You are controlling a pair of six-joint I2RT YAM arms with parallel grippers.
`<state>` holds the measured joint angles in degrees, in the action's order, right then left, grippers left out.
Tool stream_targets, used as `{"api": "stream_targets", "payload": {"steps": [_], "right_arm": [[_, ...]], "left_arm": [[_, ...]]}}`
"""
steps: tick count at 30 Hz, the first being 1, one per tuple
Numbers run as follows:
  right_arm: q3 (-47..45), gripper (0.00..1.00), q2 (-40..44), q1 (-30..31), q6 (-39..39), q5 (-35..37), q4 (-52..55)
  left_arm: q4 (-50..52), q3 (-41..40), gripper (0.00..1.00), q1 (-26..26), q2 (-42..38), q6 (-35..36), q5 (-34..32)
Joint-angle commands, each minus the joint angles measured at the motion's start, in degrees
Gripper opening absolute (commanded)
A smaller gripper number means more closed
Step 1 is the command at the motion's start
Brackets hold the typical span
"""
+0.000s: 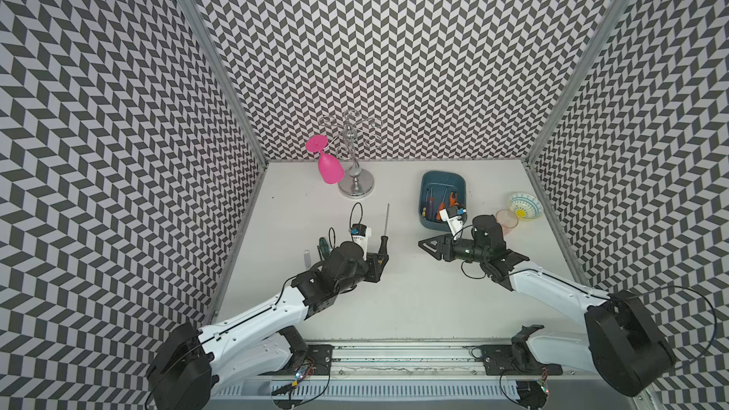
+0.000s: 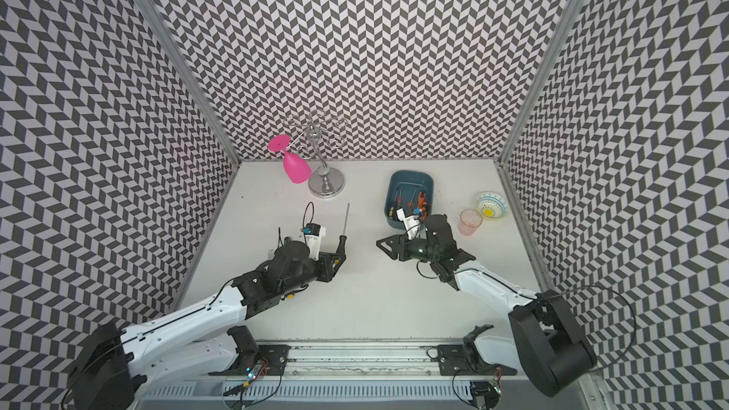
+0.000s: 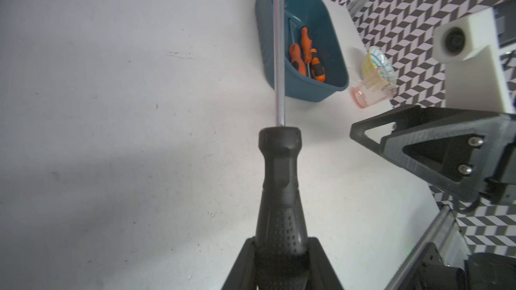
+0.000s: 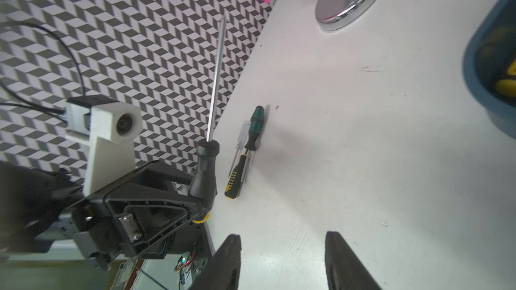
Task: Put the screwdriver on the desktop into the storage box
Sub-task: Pick up the screwdriver from the center of the board.
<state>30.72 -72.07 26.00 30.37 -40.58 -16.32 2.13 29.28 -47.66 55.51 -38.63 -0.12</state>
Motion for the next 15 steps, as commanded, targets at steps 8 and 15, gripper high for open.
{"api": "stream_targets", "payload": {"steps": [8,15], "right_arm": [[-2.07,0.55,0.57,5.21,7.37,-12.54,-20.89],[-0.06,0.58,-1.17,7.35,8.21,-12.33,-21.91]], "left_arm": [[-14.28,-3.41,0.00,-2.64,-2.76,0.23,5.92],[-18.40,-3.92,0.00,-5.06,-2.33,0.21,5.44]]}}
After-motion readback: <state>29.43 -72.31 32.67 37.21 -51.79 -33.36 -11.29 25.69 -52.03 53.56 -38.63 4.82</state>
